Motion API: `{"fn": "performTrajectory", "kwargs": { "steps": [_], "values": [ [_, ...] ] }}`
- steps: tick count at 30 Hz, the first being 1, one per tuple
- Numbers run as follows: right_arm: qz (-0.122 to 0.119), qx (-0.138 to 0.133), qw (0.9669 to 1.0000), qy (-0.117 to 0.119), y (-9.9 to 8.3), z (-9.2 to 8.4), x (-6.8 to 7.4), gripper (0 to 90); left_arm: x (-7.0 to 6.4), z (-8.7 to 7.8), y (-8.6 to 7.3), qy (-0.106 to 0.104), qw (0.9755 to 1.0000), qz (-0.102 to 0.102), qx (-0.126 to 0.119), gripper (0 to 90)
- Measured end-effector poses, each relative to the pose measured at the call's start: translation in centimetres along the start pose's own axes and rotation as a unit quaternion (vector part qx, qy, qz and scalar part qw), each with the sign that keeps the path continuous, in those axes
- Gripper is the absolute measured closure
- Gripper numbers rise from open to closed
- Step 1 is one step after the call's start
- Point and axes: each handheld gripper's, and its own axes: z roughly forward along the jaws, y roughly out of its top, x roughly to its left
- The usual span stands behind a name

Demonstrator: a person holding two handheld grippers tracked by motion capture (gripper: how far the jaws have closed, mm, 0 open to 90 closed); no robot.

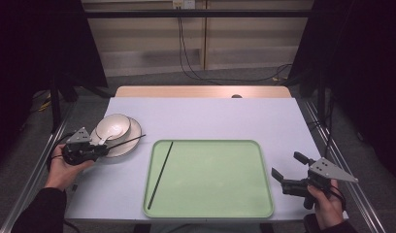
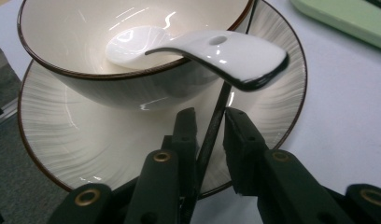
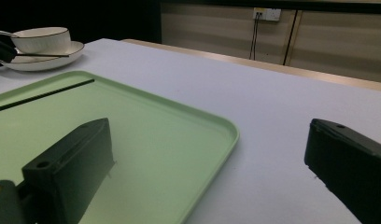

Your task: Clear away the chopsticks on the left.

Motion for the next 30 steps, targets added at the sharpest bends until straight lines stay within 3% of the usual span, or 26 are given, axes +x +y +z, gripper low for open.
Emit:
{"fn": "performTrajectory", "kwargs": {
  "steps": [14, 21, 23, 26, 29, 30],
  "values": [
    [0.011, 0.01, 0.9999, -0.002, -0.13, -0.02, -0.2, 0.8, -0.15, 0.08, 0.44, -0.024, 0.9995, 0.017, 0.011, 82.5],
    [0.008, 0.01, 0.9999, 0.001, -0.1, -0.02, -0.11, 0.9, -0.31, 0.14, 0.62, -0.035, 0.9993, 0.012, 0.006, 85.9],
    [0.008, 0.009, 0.9999, 0.001, -0.09, -0.04, -0.11, 0.9, -0.4, -0.02, 0.64, -0.038, 0.9992, 0.001, 0.008, 86.1],
    [0.008, 0.009, 0.9999, 0.002, -0.09, -0.05, -0.14, 0.9, -0.33, -0.31, 0.66, -0.045, 0.9989, -0.001, 0.006, 86.0],
    [0.009, 0.01, 0.9999, 0.001, -0.1, -0.02, -0.17, 1.2, -0.48, -0.61, 0.56, -0.049, 0.9986, -0.017, -0.006, 86.1],
    [0.009, 0.01, 0.9999, 0.001, -0.1, -0.03, -0.17, 1.3, -0.46, -0.81, 0.57, -0.044, 0.999, -0.013, -0.003, 86.1]
  ]
}}
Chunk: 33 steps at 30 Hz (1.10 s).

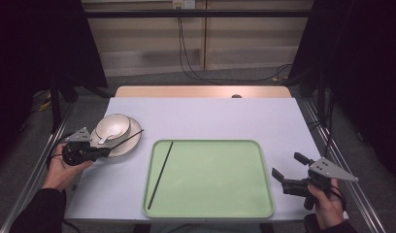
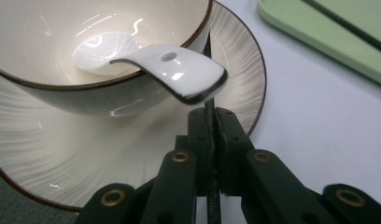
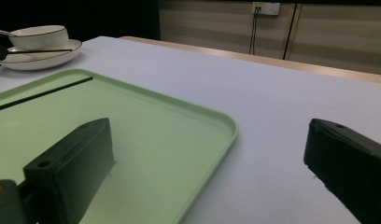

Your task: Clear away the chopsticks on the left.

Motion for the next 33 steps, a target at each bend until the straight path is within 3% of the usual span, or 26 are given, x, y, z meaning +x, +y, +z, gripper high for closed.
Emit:
{"fn": "performTrajectory", "kwargs": {
  "steps": [5, 13, 14, 20, 25, 33],
  "values": [
    [-0.002, 0.0, 1.0, 0.0, 0.0, 0.0, 0.0, 1.2, -0.3, -0.7, -0.4, -0.006, 0.9996, -0.025, -0.014, 86.2],
    [-0.004, -0.005, 1.0, 0.002, 0.0, 0.0, 0.0, 1.2, -1.8, -1.8, -0.9, 0.001, 0.9983, -0.041, -0.041, 86.2],
    [-0.004, -0.005, 1.0, 0.001, 0.0, 0.0, 0.0, 1.2, -2.0, -1.9, -0.9, 0.01, 0.9982, -0.043, -0.041, 86.2],
    [-0.003, -0.005, 1.0, 0.002, 0.1, 0.0, 0.0, 1.2, -4.0, -2.4, -0.4, 0.012, 0.9968, -0.052, -0.059, 86.1],
    [-0.005, -0.009, 0.9999, 0.002, 0.1, 0.0, 0.1, 1.2, -5.7, -2.5, 0.3, 0.001, 0.9959, -0.057, -0.071, 86.1],
    [-0.004, -0.009, 0.9999, 0.003, 0.1, -0.1, 0.1, 1.2, -8.7, -2.8, 0.9, 0.008, 0.9913, -0.103, -0.081, 86.2]
  ]
}}
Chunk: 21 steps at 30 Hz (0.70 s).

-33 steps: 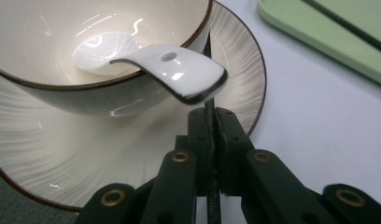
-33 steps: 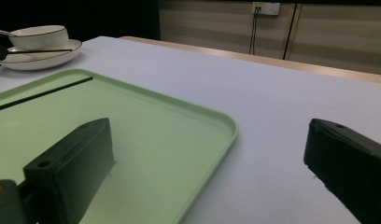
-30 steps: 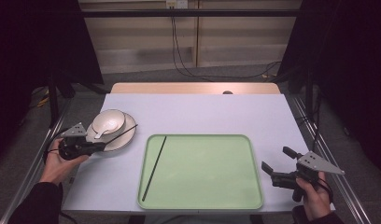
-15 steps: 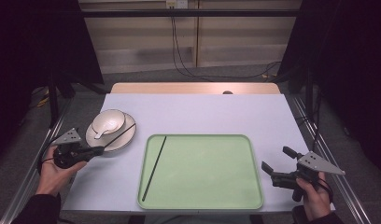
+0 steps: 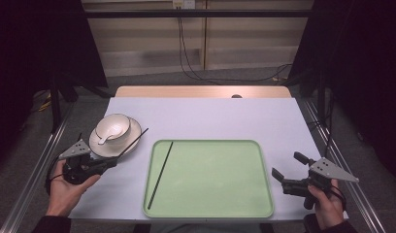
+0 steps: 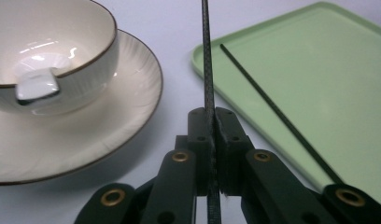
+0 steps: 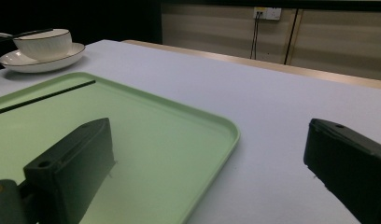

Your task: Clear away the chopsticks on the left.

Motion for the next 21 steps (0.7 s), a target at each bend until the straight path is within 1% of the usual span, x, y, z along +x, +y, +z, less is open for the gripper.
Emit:
{"fn": "performTrajectory", "kwargs": {
  "steps": [1, 2, 3, 5, 7, 8, 11, 12, 14, 16, 17, 18, 20, 21],
  "values": [
    [-0.001, -0.001, 1.0, 0.002, 0.0, 0.0, 0.0, 1.2, -0.5, -0.1, 0.0, 0.001, 1.0, 0.002, -0.003, 86.1],
    [-0.001, -0.001, 1.0, 0.001, 0.0, 0.0, 0.0, 1.2, -0.7, -0.1, 0.0, 0.0, 1.0, -0.001, -0.004, 86.2],
    [-0.001, -0.001, 1.0, 0.001, 0.0, 0.0, 0.0, 1.2, -1.0, -0.1, -0.1, 0.001, 1.0, -0.006, -0.003, 86.2],
    [-0.001, -0.001, 1.0, 0.001, 0.0, 0.0, 0.0, 1.2, -1.6, -0.2, -0.1, 0.006, 0.9999, -0.009, -0.003, 86.1],
    [-0.002, 0.0, 1.0, 0.0, 0.0, 0.0, 0.0, 1.2, -2.1, -0.1, -0.2, 0.004, 0.9998, -0.017, -0.006, 86.1],
    [-0.002, 0.0, 1.0, -0.001, 0.0, 0.0, 0.0, 1.2, -2.5, -0.1, -0.3, 0.003, 0.9997, -0.019, -0.011, 86.1],
    [0.0, -0.001, 1.0, 0.001, 0.0, 0.0, 0.1, 1.2, -3.6, 0.0, -0.6, 0.002, 0.9996, -0.024, -0.013, 86.1],
    [-0.001, -0.001, 1.0, 0.0, 0.0, 0.0, 0.0, 1.2, -3.9, 0.0, -0.6, 0.008, 0.9996, -0.026, -0.008, 86.1],
    [-0.003, -0.001, 1.0, -0.001, 0.0, 0.0, 0.0, 1.2, -4.5, -0.1, -0.8, 0.014, 0.9993, -0.035, -0.008, 86.1],
    [-0.001, 0.0, 1.0, 0.0, 0.0, 0.0, 0.1, 1.2, -5.3, -0.2, -0.9, 0.022, 0.9991, -0.034, -0.009, 86.2],
    [-0.002, 0.001, 1.0, 0.0, 0.0, 0.1, 0.1, 1.2, -5.6, -0.2, -0.8, 0.024, 0.9992, -0.033, -0.005, 86.2],
    [-0.002, 0.0, 1.0, 0.0, 0.0, 0.1, 0.0, 1.2, -6.0, -0.2, -0.8, 0.026, 0.9988, -0.04, -0.01, 86.2],
    [-0.002, 0.0, 1.0, 0.0, 0.0, 0.1, 0.1, 1.2, -6.8, -0.1, -0.8, 0.026, 0.9981, -0.054, -0.011, 86.2],
    [-0.002, 0.0, 1.0, 0.0, 0.0, 0.1, 0.1, 1.2, -7.3, 0.0, -0.8, 0.03, 0.998, -0.054, -0.011, 86.2]
  ]
}}
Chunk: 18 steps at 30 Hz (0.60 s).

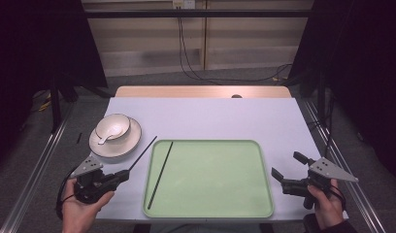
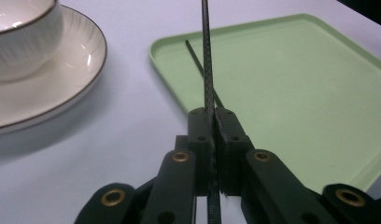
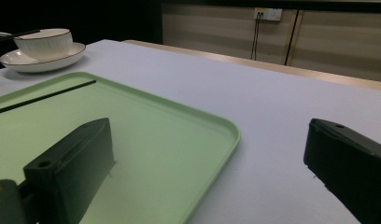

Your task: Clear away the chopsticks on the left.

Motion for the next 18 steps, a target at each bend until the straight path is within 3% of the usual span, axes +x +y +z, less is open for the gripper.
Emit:
{"fn": "performTrajectory", "kwargs": {
  "steps": [4, 11, 15, 18],
  "values": [
    [-0.001, 0.0, 1.0, 0.001, 0.0, 0.1, 0.0, 1.2, -1.2, 1.2, -0.1, 0.006, 0.9999, -0.013, 0.005, 86.2],
    [-0.001, 0.0, 1.0, 0.001, 0.0, 0.1, -0.1, 1.2, -1.2, 3.3, 0.0, 0.004, 0.9992, -0.038, 0.013, 86.2],
    [-0.002, 0.001, 1.0, 0.004, 0.0, 0.1, -0.1, 1.2, -1.8, 4.2, 0.1, 0.017, 0.9984, -0.05, 0.022, 86.2],
    [-0.001, 0.0, 1.0, 0.002, 0.0, 0.1, -0.1, 1.2, -2.8, 4.9, 0.2, 0.041, 0.9972, -0.055, 0.03, 86.2]
  ]
}}
